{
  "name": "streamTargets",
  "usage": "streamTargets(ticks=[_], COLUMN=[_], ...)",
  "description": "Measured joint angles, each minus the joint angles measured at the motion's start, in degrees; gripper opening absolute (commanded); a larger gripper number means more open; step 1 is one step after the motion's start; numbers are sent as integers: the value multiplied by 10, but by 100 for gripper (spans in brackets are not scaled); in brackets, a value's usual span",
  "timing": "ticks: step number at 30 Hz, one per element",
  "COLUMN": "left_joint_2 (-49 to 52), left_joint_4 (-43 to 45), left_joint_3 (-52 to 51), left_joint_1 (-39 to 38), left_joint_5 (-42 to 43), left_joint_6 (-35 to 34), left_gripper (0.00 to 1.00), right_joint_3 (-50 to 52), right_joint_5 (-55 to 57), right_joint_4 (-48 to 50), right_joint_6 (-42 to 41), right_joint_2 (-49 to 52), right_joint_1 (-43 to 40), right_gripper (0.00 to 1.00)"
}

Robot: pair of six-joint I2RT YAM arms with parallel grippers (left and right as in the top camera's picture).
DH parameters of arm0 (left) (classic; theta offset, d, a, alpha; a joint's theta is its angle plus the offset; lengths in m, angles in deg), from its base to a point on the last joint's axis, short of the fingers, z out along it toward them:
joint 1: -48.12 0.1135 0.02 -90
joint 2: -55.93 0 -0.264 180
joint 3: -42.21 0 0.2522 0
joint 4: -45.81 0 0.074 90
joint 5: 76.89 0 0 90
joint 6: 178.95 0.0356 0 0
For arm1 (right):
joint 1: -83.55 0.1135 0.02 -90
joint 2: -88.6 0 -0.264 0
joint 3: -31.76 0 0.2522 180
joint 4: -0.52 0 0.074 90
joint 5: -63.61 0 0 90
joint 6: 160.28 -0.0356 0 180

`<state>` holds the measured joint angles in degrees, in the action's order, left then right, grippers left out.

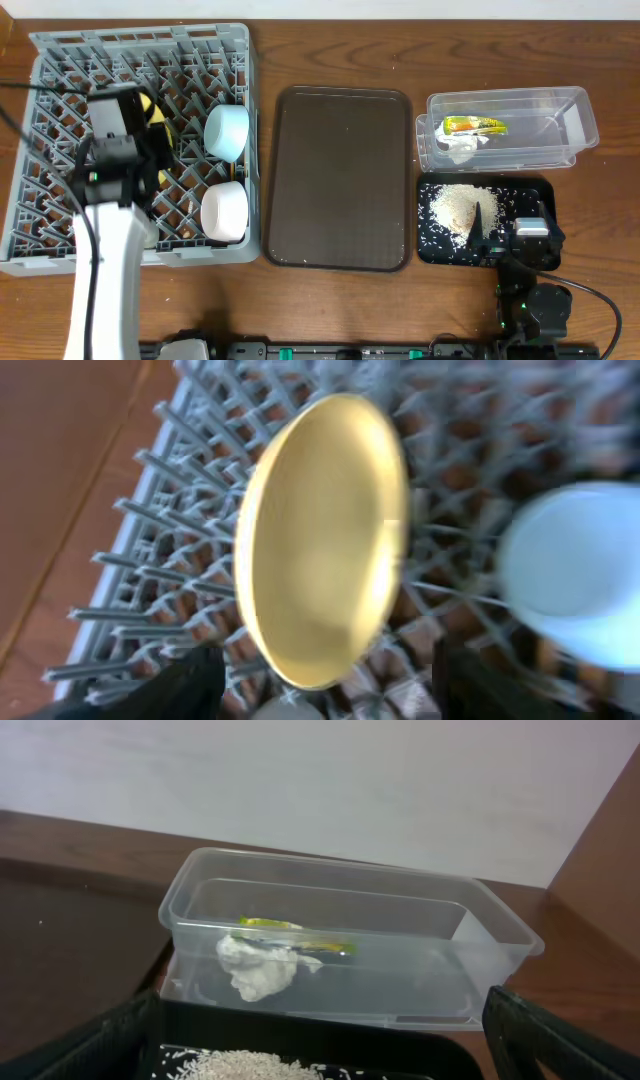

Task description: Sort waste into correct bins and load items into the dishwasher

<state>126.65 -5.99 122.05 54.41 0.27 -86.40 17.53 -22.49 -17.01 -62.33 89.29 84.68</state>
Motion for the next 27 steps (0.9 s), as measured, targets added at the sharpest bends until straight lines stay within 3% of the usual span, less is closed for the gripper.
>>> streamTargets(ticks=[7, 9, 12, 14, 15, 18, 19, 27], left_joint_2=[-92, -96, -84, -68, -56, 0, 17, 180], left_joint_4=[-71, -98, -104, -88, -74, -26, -16, 35], left_joint_3=[0, 0, -3, -11, -15, -21, -21, -23], left_joint_1=[-76, -101, -135, -155, -164, -187, -191, -196], left_joint_5=[112, 131, 147, 155, 156, 156, 156, 144], left_joint_6=[-53, -76, -100, -106, -108, -103, -100, -101], left_gripper=[68, 58, 25, 15, 15, 39, 42, 43], right_joint_3=[0, 0, 0, 0, 0, 0, 0, 0], right_joint_5=[0, 0, 0, 0, 0, 0, 0, 0], right_joint_4=[0, 0, 0, 0, 0, 0, 0, 0], right_joint_6=[0, 0, 0, 0, 0, 0, 0, 0], right_joint_2=[0, 0, 0, 0, 0, 0, 0, 0], right_joint_1=[0, 0, 0, 0, 0, 0, 0, 0], right_gripper=[99, 99, 99, 99, 99, 99, 99, 99])
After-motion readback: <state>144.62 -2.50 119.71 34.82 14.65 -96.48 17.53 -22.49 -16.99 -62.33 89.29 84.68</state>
